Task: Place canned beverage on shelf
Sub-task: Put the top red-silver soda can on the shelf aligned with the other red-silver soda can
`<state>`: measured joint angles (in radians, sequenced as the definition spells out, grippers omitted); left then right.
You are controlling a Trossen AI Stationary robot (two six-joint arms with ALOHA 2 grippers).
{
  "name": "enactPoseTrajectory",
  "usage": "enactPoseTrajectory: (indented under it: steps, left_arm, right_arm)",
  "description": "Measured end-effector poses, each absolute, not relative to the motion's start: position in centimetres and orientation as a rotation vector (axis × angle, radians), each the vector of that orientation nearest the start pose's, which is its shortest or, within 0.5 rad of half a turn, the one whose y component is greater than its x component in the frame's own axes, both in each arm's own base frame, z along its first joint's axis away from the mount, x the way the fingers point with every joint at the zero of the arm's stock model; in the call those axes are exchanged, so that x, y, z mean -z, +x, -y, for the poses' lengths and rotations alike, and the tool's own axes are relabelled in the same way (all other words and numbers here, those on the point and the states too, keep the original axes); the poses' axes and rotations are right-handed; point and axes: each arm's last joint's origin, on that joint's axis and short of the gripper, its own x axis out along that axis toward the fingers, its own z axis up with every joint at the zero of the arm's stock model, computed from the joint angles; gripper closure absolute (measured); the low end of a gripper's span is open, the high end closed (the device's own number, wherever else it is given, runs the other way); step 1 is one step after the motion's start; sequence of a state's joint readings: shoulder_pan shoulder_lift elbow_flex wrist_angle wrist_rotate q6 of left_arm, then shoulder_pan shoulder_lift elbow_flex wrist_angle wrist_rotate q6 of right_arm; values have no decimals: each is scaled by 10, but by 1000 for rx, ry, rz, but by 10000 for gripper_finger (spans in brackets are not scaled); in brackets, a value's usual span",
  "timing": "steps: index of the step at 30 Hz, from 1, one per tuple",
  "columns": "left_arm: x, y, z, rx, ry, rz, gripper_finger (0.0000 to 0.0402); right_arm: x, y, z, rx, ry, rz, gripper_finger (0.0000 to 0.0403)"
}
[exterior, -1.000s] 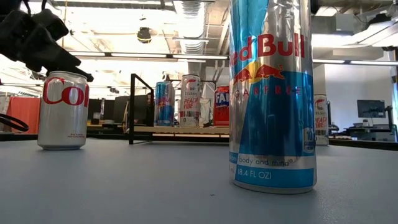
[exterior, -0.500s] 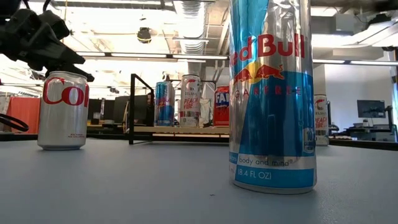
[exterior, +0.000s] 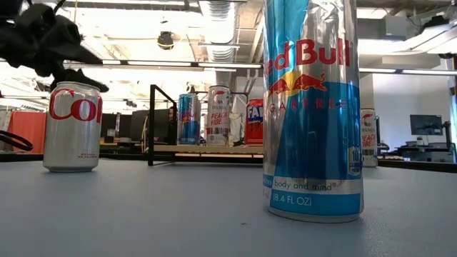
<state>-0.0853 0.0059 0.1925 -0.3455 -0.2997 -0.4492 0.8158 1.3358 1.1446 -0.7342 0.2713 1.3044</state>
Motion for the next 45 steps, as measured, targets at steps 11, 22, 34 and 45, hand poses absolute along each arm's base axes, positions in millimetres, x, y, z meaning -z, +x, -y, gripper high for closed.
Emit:
enactPoseTrajectory:
  steps: [11, 22, 34, 45]
  left_arm:
    - [-241, 70, 6, 101, -402, 64, 65]
    - [-253, 85, 10, 195, -286, 165, 65]
    - [-276, 122, 9, 11, -217, -163, 65]
    - [-301, 126, 7, -198, -375, -575, 65]
  right_arm:
    - [-293, 198, -193, 21, 500, -874, 403]
    - [-295, 209, -184, 28, 447, -828, 403]
    - [-301, 219, -168, 120, 180, -673, 403]
    - [-321, 201, -128, 248, 47, -551, 403]
